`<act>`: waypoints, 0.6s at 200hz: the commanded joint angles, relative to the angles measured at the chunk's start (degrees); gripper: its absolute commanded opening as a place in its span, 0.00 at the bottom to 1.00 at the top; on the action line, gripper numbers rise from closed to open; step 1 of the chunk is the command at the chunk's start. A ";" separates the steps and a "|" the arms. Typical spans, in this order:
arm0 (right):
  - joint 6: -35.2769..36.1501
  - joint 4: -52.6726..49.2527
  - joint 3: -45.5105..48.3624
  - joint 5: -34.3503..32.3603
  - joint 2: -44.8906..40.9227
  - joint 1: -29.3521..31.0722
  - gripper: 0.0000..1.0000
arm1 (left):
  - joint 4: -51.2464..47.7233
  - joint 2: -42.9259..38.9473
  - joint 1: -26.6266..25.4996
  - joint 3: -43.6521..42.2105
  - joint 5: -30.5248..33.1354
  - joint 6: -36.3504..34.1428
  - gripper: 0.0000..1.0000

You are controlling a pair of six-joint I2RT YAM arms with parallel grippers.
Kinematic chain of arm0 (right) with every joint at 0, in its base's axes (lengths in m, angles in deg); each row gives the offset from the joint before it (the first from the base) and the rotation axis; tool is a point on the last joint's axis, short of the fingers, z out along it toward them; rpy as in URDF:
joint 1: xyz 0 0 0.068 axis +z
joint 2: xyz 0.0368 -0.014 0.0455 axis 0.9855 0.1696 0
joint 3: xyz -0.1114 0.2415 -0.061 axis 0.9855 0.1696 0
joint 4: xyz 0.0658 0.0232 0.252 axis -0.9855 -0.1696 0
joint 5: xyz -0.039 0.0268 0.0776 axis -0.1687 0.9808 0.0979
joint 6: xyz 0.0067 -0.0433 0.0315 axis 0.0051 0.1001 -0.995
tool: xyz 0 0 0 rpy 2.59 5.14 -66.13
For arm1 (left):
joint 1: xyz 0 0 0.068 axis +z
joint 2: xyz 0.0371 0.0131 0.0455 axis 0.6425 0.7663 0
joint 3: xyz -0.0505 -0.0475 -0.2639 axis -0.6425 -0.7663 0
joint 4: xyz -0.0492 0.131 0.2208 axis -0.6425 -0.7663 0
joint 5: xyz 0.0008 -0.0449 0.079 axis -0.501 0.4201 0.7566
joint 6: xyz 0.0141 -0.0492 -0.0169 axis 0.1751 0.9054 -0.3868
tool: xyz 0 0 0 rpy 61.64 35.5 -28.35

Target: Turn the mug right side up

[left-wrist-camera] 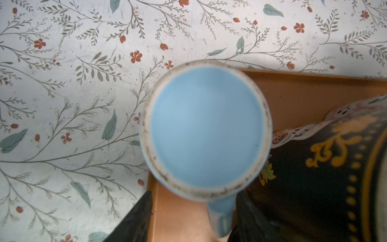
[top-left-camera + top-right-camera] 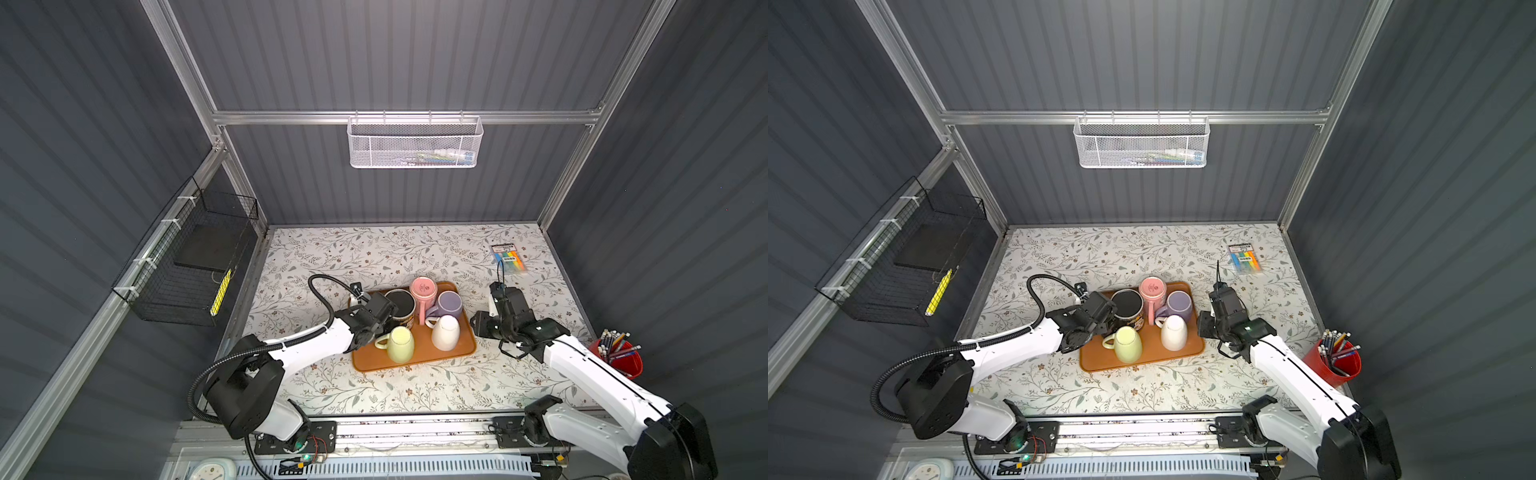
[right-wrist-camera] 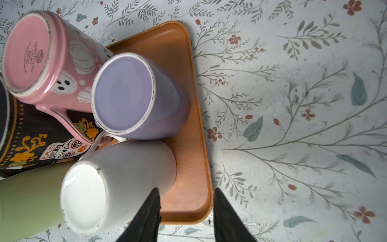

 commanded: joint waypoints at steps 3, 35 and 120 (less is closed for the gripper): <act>0.92 0.99 -1.77 1.06 0.32 0.32 0.43 | 0.53 -0.18 0.72 -0.45 -0.81 0.79 0.61; 0.81 1.50 -2.47 1.41 1.23 0.97 0.43 | 0.44 -1.81 0.82 -2.03 -1.08 0.79 0.55; 0.28 2.03 -4.67 1.20 3.82 3.26 0.43 | -1.81 -6.14 0.99 -5.59 -0.06 -0.24 0.43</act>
